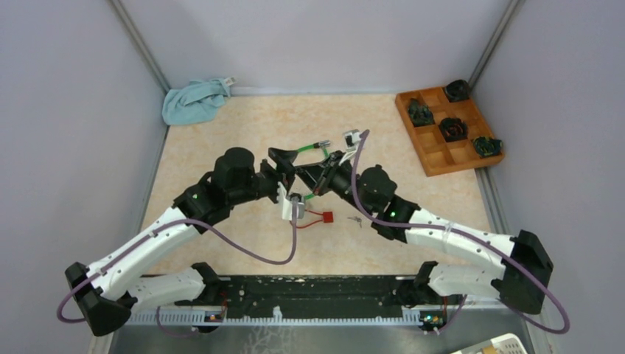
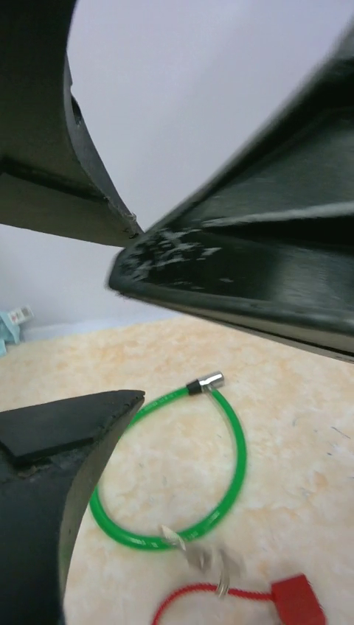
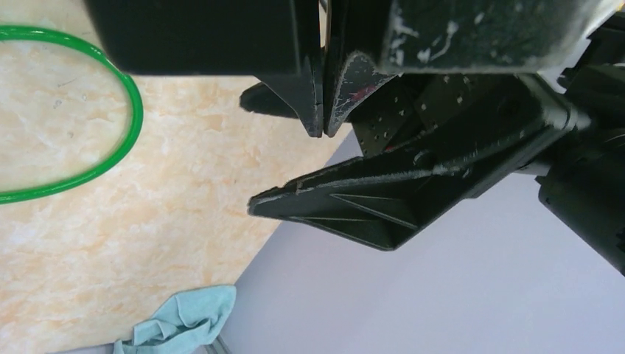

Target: Unlock with the key

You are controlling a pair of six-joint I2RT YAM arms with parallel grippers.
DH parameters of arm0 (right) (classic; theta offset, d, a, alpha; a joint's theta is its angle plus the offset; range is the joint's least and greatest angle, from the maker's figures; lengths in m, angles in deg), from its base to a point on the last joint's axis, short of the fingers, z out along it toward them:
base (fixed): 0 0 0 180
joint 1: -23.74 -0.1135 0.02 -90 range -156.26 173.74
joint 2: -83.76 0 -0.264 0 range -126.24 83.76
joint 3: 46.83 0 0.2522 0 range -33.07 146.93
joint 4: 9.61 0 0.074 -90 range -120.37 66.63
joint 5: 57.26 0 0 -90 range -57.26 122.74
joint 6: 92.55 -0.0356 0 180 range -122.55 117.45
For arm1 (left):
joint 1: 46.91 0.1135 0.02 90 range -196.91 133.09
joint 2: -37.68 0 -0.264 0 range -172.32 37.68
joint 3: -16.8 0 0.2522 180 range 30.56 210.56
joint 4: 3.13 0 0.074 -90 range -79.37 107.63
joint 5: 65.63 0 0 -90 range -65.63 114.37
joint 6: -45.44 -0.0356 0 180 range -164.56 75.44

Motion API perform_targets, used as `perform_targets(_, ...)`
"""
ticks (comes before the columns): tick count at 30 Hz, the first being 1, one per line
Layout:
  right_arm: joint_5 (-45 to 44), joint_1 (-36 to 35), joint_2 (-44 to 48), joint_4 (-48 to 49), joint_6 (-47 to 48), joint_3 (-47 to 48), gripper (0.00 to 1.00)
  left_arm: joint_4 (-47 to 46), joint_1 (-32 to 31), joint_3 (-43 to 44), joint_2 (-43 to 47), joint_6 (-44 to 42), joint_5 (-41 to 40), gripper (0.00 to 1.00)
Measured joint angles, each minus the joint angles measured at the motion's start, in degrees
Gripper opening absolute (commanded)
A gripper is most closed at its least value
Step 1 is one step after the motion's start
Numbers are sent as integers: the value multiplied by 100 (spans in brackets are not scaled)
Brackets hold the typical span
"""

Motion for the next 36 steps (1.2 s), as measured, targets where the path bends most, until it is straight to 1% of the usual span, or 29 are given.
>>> perform_targets(1, 186, 120, 120, 149, -85, -149, 0, 11, -4, 20, 0, 129, 46, 90)
perform_targets(5, 831, 643, 444, 514, -402, -527, 0, 166, -4, 151, 2, 603, 219, 92)
perform_targets(9, 1388, 1104, 645, 522, -612, -765, 0, 479, -4, 409, 0, 1130, 352, 88)
perform_targets(11, 1436, 1241, 776, 302, -597, -826, 0, 608, -2, 490, -7, 1357, 354, 84)
perform_targets(13, 1263, 1318, 944, -129, -498, -848, 1, 813, 15, 542, -66, 1552, 356, 78)
perform_targets(15, 1034, 1357, 1043, -525, -385, -848, 8, 1150, 50, 629, -260, 1725, 402, 77)
perform_targets(17, 831, 1399, 1056, -953, -319, -848, 19, 1467, 76, 697, -538, 1891, 466, 76)
perform_targets(19, 695, 1458, 1049, -1364, -317, -855, 20, 1856, 94, 748, -927, 2059, 566, 73)
perform_targets(21, 535, 1519, 1058, -1679, -313, -916, 15, 2157, 98, 769, -1318, 2223, 664, 68)
perform_targets(22, 457, 1541, 1060, -1853, -306, -944, 16, 2312, 98, 802, -1530, 2304, 708, 65)
perform_targets(24, 337, 1565, 1058, -2173, -289, -981, 26, 2638, 98, 988, -2028, 2470, 807, 64)
perform_targets(25, 291, 1567, 1051, -2341, -278, -986, 27, 2730, 101, 1088, -2277, 2533, 846, 63)
perform_targets(27, 236, 1567, 962, -2599, -258, -984, 28, 2728, 105, 1128, -2575, 2658, 881, 63)
perform_targets(28, 240, 1567, 868, -2695, -251, -984, 30, 2695, 116, 1071, -2643, 2702, 890, 62)
perform_targets(31, 254, 1521, 448, -2920, -278, -1010, 43, 2538, 192, 715, -2645, 2798, 898, 62)
perform_targets(33, 197, 1351, 144, -3016, -260, -1069, 47, 2470, 302, 529, -2645, 2889, 929, 62)
perform_targets(36, 42, 909, -343, -3139, -201, -1064, 52, 2393, 588, 470, -2645, 2988, 1025, 62)
